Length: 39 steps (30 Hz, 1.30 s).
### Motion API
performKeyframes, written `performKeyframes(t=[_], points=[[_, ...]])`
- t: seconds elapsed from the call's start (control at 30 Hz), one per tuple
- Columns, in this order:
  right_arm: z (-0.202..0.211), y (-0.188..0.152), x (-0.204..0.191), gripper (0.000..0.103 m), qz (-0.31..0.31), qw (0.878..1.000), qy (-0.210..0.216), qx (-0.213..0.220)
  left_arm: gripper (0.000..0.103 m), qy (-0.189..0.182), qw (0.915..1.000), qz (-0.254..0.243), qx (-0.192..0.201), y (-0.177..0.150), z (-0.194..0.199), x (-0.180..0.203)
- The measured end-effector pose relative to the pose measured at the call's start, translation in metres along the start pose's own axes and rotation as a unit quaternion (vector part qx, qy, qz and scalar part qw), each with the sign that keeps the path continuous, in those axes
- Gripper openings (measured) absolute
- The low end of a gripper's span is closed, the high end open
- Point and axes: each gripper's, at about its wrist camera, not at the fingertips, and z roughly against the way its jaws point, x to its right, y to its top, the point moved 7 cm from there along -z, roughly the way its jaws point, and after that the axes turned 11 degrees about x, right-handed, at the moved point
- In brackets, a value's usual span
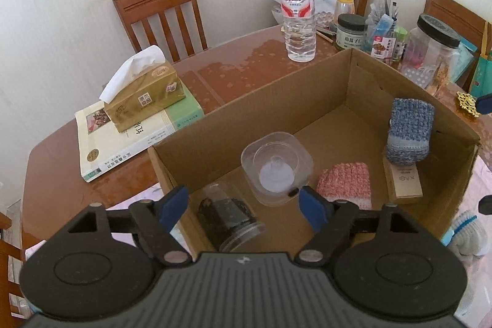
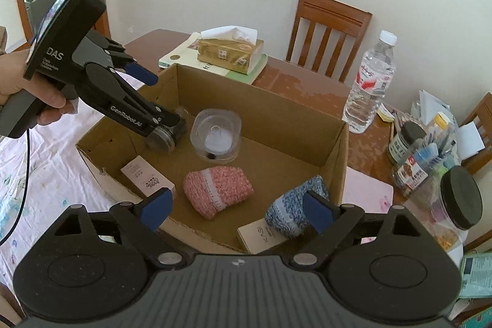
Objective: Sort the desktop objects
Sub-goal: 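Withdraw both tools from the cardboard box back over the table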
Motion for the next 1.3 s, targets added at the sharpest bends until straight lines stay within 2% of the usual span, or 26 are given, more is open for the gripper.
performKeyframes(t=[0.17,0.27,0.4,0.87,1.0,1.3], points=[[0.006,-0.008,-0.001,0.095,-0.005,1.0,-0.006,-0.004,0.087,-0.001,0.9999,0.0,0.01,-0.002,0.017,0.002],[0.01,-0.013,-0.003,0.1,-0.007,1.0,-0.008,-0.005,0.088,-0.002,0.9999,-0.001,0.014,-0.004,0.029,0.004],[0.016,-0.02,-0.008,0.103,-0.01,1.0,-0.006,-0.007,0.089,0.0,0.9998,0.003,0.019,-0.01,0.047,0.008],[0.039,-0.057,-0.025,0.103,-0.047,0.999,-0.005,-0.017,0.09,-0.002,0.999,0.019,0.04,-0.038,0.108,0.035],[0.043,-0.07,-0.027,0.103,-0.048,0.999,-0.009,-0.018,0.09,0.012,0.9988,0.032,0.036,-0.051,0.119,0.043],[0.056,-0.098,-0.032,0.103,-0.039,0.999,-0.006,-0.017,0.09,0.051,0.995,0.086,-0.006,-0.088,0.132,0.062]])
